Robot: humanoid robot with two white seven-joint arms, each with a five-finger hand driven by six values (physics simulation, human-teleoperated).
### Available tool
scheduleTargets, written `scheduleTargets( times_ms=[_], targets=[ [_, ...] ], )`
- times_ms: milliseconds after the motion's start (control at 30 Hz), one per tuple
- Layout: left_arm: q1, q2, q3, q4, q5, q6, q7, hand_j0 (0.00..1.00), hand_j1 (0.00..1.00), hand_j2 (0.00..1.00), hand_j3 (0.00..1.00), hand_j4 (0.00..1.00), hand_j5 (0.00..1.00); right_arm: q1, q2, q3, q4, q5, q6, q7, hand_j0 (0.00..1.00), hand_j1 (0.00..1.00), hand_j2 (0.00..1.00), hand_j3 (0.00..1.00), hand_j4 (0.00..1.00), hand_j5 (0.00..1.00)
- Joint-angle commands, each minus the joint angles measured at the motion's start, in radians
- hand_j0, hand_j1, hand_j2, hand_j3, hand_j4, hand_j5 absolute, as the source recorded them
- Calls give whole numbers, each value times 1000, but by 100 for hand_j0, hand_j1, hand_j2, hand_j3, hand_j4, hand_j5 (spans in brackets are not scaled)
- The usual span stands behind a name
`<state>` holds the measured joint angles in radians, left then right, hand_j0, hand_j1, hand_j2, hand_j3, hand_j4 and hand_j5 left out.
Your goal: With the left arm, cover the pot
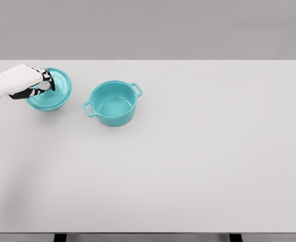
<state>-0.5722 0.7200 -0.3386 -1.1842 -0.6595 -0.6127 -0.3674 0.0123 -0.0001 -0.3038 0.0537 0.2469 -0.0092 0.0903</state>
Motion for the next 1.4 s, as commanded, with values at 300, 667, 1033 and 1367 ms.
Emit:
scheduleTargets(
  times_ms=[300, 667, 1033, 1367],
  targets=[
    [-15, 12, -3, -104, 9, 2, 2, 46, 46, 46, 46, 46, 46, 0, 0, 0, 0, 0, 0, 0, 100, 100, 100, 100, 100, 100],
    [-21, -1, -5, -149, 18, 2, 2, 46, 46, 46, 46, 46, 46, 0, 0, 0, 0, 0, 0, 0, 100, 100, 100, 100, 100, 100],
    [-25, -39, -11, -163, 17, 2, 2, 46, 46, 46, 46, 46, 46, 0, 0, 0, 0, 0, 0, 0, 100, 100, 100, 100, 100, 100],
    [-21, -102, -14, -161, 8, 2, 1, 46, 46, 46, 46, 46, 46, 0, 0, 0, 0, 0, 0, 0, 100, 100, 100, 100, 100, 100]
  ],
)
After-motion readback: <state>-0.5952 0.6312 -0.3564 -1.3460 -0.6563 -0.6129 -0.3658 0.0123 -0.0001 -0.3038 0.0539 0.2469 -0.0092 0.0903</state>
